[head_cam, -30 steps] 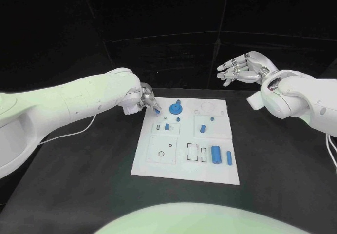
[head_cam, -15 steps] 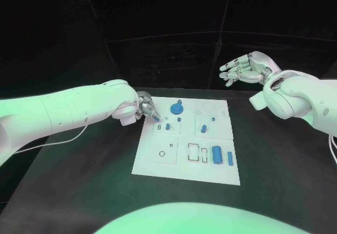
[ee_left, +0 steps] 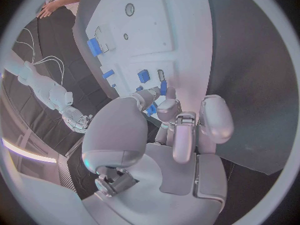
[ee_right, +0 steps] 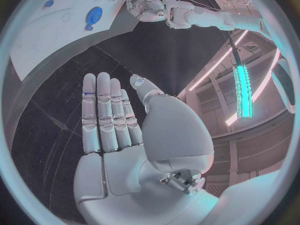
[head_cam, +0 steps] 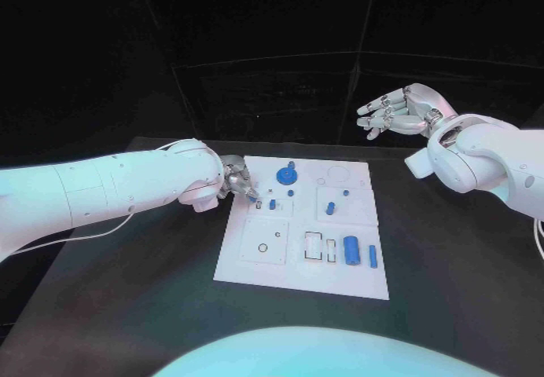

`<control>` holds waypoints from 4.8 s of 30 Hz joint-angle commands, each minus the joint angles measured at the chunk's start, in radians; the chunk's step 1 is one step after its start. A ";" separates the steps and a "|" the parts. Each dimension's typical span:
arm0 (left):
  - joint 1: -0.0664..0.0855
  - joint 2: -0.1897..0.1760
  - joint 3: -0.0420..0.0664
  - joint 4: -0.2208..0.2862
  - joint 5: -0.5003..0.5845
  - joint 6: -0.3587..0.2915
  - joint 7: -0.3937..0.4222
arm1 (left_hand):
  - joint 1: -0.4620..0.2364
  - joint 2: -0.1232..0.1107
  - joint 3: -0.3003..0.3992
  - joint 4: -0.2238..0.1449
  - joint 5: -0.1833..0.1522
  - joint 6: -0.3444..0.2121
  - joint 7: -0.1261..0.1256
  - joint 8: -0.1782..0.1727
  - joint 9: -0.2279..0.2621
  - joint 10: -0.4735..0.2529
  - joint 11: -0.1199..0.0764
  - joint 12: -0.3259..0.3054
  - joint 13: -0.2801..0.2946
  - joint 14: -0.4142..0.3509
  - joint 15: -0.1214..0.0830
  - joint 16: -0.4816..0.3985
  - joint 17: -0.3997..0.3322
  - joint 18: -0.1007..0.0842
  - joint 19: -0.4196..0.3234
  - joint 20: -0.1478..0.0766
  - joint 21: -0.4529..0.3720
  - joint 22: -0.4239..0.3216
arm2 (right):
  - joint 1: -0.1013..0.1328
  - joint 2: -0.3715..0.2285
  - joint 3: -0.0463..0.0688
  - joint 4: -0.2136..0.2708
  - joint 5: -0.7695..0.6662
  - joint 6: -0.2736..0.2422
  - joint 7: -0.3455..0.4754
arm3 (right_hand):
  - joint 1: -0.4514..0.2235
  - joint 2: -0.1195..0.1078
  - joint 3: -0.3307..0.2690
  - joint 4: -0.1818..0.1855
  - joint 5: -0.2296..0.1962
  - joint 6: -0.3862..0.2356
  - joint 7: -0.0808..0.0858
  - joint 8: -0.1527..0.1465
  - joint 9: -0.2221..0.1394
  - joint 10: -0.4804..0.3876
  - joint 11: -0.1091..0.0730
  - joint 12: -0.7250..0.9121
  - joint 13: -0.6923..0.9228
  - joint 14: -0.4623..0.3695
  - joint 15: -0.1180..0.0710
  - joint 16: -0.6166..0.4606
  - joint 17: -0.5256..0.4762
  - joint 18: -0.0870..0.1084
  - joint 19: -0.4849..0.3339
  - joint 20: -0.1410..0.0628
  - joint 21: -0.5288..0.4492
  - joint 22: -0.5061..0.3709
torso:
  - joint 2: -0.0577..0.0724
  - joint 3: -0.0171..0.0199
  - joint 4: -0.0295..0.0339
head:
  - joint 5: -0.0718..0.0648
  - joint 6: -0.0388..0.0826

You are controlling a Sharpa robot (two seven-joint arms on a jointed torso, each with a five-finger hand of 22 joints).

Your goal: Assemble the parts on the task board

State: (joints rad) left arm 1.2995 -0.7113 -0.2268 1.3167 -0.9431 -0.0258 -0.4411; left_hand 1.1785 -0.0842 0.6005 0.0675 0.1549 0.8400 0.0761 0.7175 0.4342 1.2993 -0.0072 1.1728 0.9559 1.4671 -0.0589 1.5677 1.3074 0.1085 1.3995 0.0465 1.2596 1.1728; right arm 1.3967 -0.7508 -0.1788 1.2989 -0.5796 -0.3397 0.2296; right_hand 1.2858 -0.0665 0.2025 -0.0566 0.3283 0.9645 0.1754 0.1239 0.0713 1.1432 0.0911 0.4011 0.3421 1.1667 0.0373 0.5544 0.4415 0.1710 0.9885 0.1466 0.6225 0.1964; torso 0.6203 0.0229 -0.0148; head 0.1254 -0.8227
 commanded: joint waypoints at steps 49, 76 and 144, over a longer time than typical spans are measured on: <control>-0.014 0.024 0.000 0.012 -0.035 0.015 -0.055 | -0.018 0.001 0.122 -0.104 0.005 0.006 -0.012 0.018 0.006 0.011 -0.004 0.004 0.000 0.104 -0.010 0.003 0.263 -0.015 0.004 -0.005 0.005 0.003 | 0.002 0.002 0.000 -0.012 -0.014 0.091 0.027 | 0.040 0.034 0.129 -0.106 -0.133 0.103 -0.034 -0.015 -0.003 0.220 -0.037 -0.191 -0.120 0.209 -0.045 -0.166 -0.060 0.011 -0.023 -0.035 0.081 0.079 | 0.001 0.0010 -0.0009 | -0.002 -0.009; -0.014 0.026 0.000 0.013 -0.035 0.046 -0.068 | -0.029 -0.003 0.124 -0.101 0.005 0.012 -0.017 0.028 0.010 0.016 -0.008 0.006 0.003 0.104 -0.012 0.003 0.263 -0.016 0.005 -0.006 0.006 0.005 | 0.002 0.003 0.000 -0.018 -0.014 0.084 0.026 | 0.027 0.034 0.134 -0.110 -0.129 0.110 -0.032 -0.038 -0.003 0.253 -0.037 -0.277 -0.163 0.253 -0.048 -0.200 -0.064 0.011 -0.011 -0.043 0.098 0.093 | 0.002 0.0007 -0.0020 | -0.003 -0.012; -0.009 0.048 0.003 -0.033 -0.025 0.031 -0.040 | -0.175 -0.010 -0.353 0.134 -0.003 0.056 -0.045 0.079 0.003 0.014 -0.030 -0.002 -0.024 0.104 -0.033 0.003 0.263 -0.018 0.013 -0.028 0.002 0.016 | 0.002 0.004 0.000 -0.021 -0.014 0.078 -0.002 | -0.022 0.013 0.124 -0.084 -0.059 0.077 -0.013 -0.058 -0.004 0.214 -0.014 -0.340 -0.201 0.219 -0.022 -0.297 -0.081 0.009 -0.050 -0.016 0.032 0.064 | 0.001 0.0014 -0.0010 | -0.011 -0.022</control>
State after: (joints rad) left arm 1.2883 -0.6630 -0.2248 1.2793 -0.9722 0.0478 -0.5228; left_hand 1.0019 -0.1031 0.2503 0.2013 0.1518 0.8955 0.0285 0.7910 0.4370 1.3151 -0.0305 1.1696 0.9323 1.4670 -0.0875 1.5677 1.3074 0.1084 1.4120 0.0268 1.2633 1.1899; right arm 1.3966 -0.7462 -0.1789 1.2772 -0.5970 -0.2559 0.2239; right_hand 1.2734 -0.0549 0.3272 -0.1451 0.2652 1.0514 0.1625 0.0689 0.0689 1.3628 0.0749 0.0639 0.1420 1.3917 0.0126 0.2631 0.3622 0.1709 0.9436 0.1304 0.6603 0.2612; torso 0.6215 0.0238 -0.0154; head 0.1150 -0.8464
